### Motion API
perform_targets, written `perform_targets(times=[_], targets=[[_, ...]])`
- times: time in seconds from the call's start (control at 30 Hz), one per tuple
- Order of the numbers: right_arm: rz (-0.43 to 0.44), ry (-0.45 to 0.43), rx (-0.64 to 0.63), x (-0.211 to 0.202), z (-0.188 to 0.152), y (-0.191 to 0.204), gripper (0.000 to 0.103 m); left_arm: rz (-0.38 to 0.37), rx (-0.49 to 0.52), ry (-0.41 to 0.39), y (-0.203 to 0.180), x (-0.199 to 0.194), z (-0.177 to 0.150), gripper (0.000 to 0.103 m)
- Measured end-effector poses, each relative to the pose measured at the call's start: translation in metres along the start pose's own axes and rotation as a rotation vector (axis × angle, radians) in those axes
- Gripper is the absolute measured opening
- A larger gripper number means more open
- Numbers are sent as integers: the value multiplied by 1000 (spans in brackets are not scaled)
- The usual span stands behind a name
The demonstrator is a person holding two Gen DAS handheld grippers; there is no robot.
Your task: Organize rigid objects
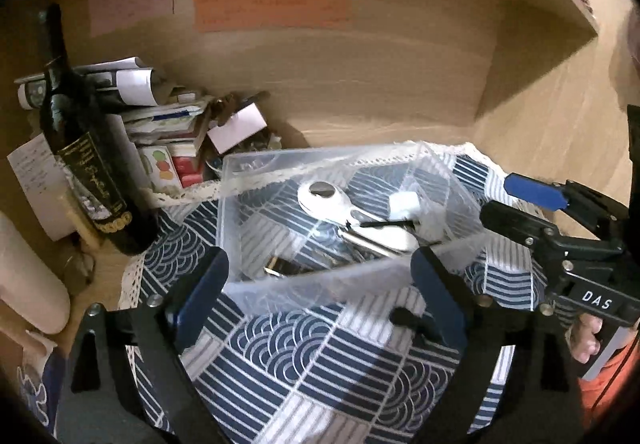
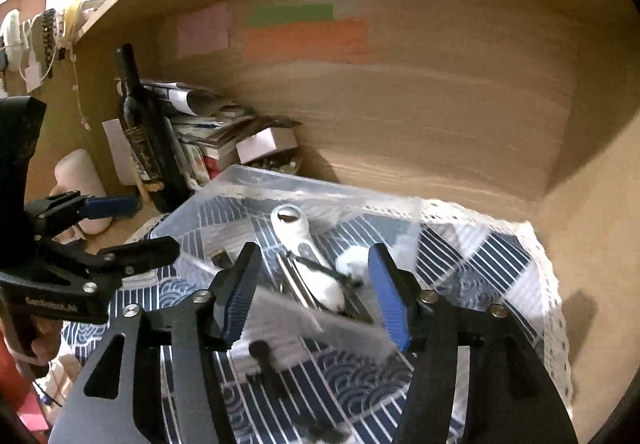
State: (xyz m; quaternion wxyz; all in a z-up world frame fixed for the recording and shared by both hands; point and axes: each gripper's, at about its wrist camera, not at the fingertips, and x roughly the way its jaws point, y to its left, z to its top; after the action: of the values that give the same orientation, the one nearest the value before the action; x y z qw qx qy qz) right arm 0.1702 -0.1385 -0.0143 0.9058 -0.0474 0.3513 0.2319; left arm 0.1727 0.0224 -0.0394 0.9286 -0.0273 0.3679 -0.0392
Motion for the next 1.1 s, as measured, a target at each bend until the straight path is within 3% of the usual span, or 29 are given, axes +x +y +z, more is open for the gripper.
perform_targets(times=[0.2, 0.53, 0.6, 0.67, 1.1], targets=[[-22, 59, 26, -10, -36, -9, 53, -32, 20, 67, -12, 5, -25, 93], [12, 284, 29, 23, -101, -10, 53, -48, 65, 215, -30, 42, -64, 93], [10, 314, 13, 29, -108, -7, 45, -51, 75, 233, -34, 48, -67, 93], [-10, 308, -13, 28, -109, -5, 40, -59, 99, 251, -42, 54, -69, 93], [-32, 237, 75, 5, -105, -33, 39, -80, 220, 299, -87, 100, -62, 93]])
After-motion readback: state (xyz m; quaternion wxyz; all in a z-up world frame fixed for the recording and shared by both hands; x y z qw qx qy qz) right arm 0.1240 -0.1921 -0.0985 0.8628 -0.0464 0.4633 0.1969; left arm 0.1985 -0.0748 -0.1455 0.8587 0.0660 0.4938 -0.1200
